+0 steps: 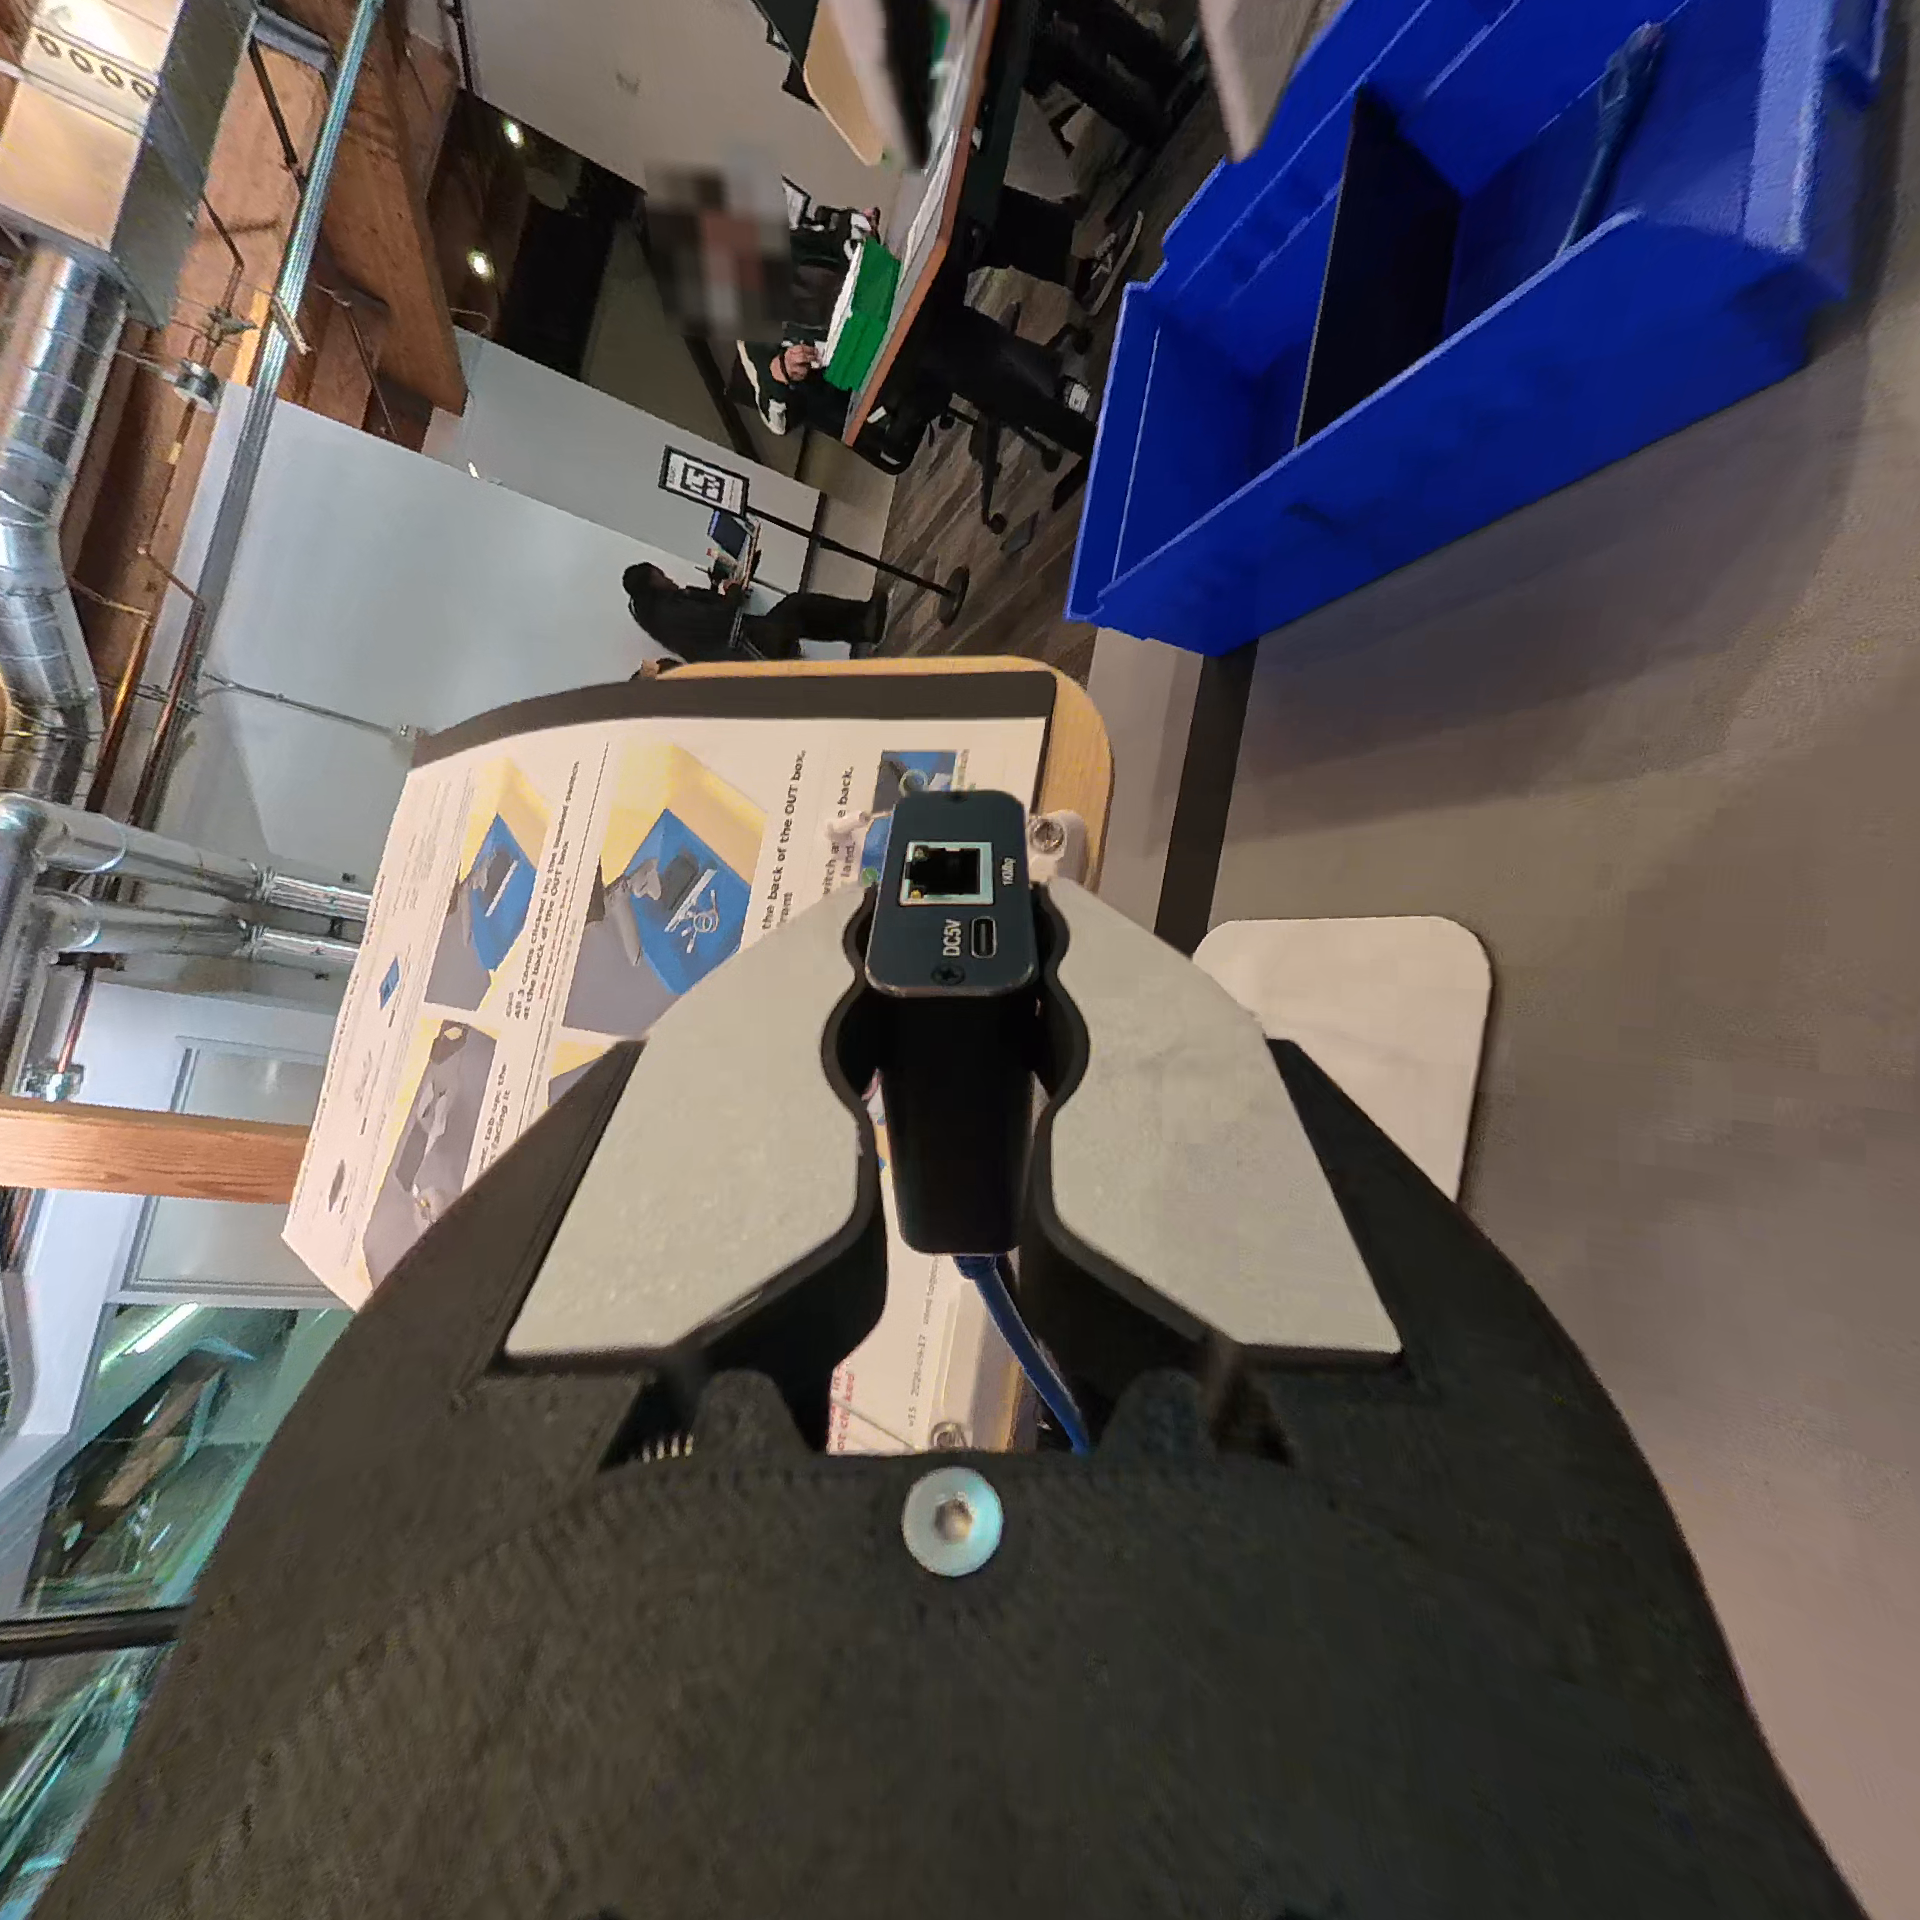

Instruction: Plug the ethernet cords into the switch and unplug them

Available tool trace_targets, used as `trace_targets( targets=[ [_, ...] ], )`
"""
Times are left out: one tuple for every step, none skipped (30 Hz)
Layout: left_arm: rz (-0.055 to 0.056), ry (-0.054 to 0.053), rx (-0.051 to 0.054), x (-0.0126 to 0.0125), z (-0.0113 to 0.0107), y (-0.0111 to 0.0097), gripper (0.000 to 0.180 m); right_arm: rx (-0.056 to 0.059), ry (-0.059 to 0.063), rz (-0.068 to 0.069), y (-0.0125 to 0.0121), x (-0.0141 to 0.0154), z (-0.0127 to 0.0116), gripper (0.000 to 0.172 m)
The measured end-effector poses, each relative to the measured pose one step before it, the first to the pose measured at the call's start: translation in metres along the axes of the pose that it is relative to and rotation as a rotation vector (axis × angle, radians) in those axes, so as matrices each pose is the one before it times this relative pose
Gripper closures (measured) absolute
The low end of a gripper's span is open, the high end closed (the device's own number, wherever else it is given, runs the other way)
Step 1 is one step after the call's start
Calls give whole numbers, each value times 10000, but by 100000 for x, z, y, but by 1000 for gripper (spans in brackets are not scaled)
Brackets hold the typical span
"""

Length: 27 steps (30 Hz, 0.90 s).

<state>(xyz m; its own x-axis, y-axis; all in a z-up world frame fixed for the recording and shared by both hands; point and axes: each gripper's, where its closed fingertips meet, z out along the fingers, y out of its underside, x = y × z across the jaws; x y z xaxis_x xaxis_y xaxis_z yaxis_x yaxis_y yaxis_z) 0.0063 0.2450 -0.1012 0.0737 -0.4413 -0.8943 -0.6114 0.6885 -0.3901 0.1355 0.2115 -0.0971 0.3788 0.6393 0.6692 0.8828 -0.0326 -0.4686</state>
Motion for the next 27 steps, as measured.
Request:
trace_targets(
  targets=[
    [-1,63,105,152,-116,-341,154,521,65,-441,-2032,-471,46,108],
    [13,35,100,120,-120,-340,154,470,-64,-382,-1814,-565,273,110],
    [3,45,116,121,-135,-352,154,447,-123,-288,-1621,-526,445,111],
    [-37,100,166,140,-162,-381,154,387,-207,-244,-1316,-540,571,112],
    [-119,147,304,150,-225,-508,154,344,-287,-136,-999,-497,556,113],
    [-253,193,445,125,-299,-621,154,429,-237,22,-878,-269,408,114],
    [-359,259,539,114,-358,-715,154,595,-301,157,-884,-246,271,115],
    [-408,255,665,39,-465,-879,154,576,-328,267,-726,-226,212,115],
    [-390,204,668,-71,-530,-899,154,489,-158,224,-502,-10,143,115],
    [-319,143,588,-117,-522,-838,154,499,-127,149,-454,-27,65,115],
    [-326,117,519,-148,-460,-771,154,470,-182,190,-412,-100,34,115],
    [-306,126,533,-85,-429,-791,154,401,-153,171,-371,-131,59,116],
    [-281,182,530,73,-346,-802,154,320,-141,-2,-367,-258,123,117],
    [-203,189,416,168,-234,-653,154,167,-96,-97,-258,-280,233,119],
    [-172,216,295,247,-109,-477,154,33,-66,-63,-129,-220,344,122],
    [-113,108,277,140,-85,-418,154,39,-196,-60,-184,-393,376,123],
    [-122,73,219,86,-43,-338,154,152,-227,-67,-345,-459,331,124],
    [-107,57,190,60,-32,-269,154,221,-247,33,-435,-425,282,127],
    [-82,32,211,40,-46,-299,154,155,-245,62,-358,-406,286,129],
    [-126,89,185,92,-28,-239,154,54,-29,-64,-237,-188,244,133],
    [-139,126,191,143,-27,-245,154,57,94,-83,-254,-4,156,138],
    [-112,96,257,125,-52,-315,154,108,30,58,-286,7,60,142],
    [-115,79,263,88,-59,-341,153,183,27,100,-321,59,-25,147],
    [-108,24,147,-41,-36,-174,153,125,-24,62,-183,-30,-55,147],
    [-48,38,77,-22,-28,-28,154,-1,-8,57,-51,-14,-58,147],
    [-42,0,90,-74,-47,1,154,-68,35,11,-16,24,-95,148],
    [-74,-25,86,-117,-21,55,154,-163,103,-28,68,117,-88,147]
  ],
)
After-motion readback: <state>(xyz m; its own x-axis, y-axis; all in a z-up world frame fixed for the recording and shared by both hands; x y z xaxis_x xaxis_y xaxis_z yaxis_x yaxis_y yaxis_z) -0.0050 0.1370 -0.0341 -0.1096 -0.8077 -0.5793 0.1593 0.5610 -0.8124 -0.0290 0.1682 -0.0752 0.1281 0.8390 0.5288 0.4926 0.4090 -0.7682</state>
